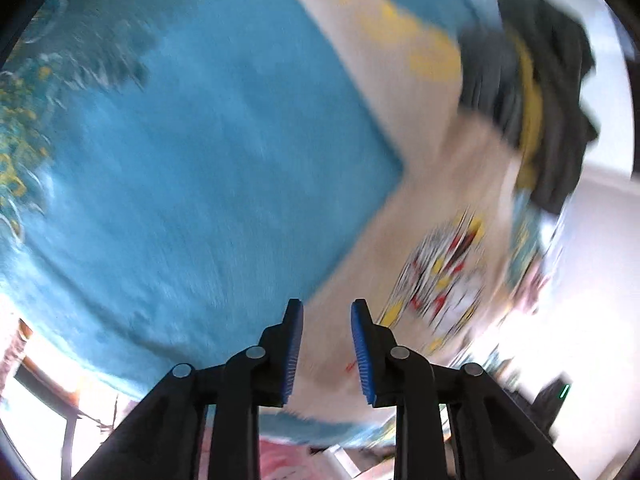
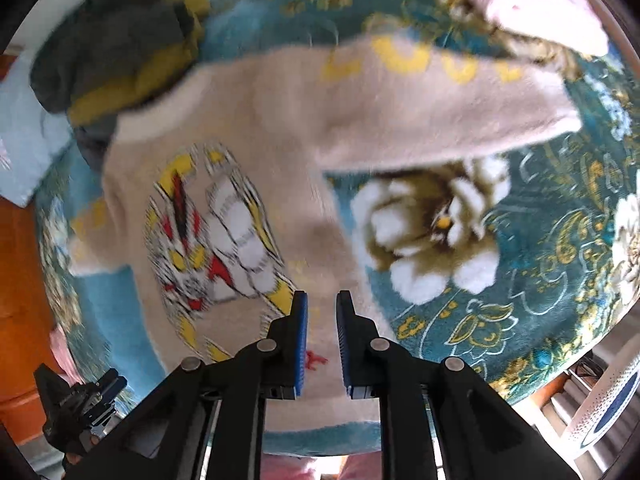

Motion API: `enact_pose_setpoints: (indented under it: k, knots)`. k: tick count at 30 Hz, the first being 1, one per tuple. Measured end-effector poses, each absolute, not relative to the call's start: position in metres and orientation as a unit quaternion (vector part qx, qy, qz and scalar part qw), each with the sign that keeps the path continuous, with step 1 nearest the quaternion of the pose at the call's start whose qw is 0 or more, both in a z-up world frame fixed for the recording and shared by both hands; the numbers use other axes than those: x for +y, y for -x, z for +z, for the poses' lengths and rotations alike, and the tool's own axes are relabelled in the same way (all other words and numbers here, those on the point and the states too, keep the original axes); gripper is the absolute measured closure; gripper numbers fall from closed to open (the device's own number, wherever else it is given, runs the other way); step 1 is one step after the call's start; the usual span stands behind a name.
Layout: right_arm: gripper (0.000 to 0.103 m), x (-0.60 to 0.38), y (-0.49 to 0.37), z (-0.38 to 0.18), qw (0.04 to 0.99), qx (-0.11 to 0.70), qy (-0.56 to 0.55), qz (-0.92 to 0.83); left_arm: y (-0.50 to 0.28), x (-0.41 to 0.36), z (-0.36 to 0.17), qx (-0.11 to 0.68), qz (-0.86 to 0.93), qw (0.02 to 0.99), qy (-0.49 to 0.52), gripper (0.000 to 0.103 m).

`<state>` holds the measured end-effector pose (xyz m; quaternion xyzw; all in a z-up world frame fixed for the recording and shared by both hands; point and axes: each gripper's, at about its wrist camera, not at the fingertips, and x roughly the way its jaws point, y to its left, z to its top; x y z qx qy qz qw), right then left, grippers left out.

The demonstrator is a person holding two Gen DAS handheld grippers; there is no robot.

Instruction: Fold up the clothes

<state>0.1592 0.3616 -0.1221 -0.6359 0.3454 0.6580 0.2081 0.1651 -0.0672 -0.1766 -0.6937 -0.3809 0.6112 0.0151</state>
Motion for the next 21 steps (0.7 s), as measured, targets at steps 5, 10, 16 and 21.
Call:
enact_pose_setpoints:
  k: [5,10,16,21]
  knots:
    - [0.072,0.322,-0.188,-0.064,0.218,0.34,0.602,0.689,-0.141,-0.158,-0.174,-0.476,0.62,-0.038,0.623,0.054]
    - [0.039,0.319,-0.181,-0.016,0.226,0.316,0.591,0.707,-0.1,-0.197,-0.204,-0.551,0.598,-0.087,0.576,0.049]
    - [0.03,0.321,-0.144,0.005,0.241,0.268,0.621,0.696,-0.062,-0.223,-0.215,-0.565,0.592,-0.095,0.567,0.042]
    - [0.018,0.324,-0.104,0.011,0.248,0.253,0.62,0.7,-0.033,-0.229,-0.23,-0.531,0.597,-0.1,0.593,0.039]
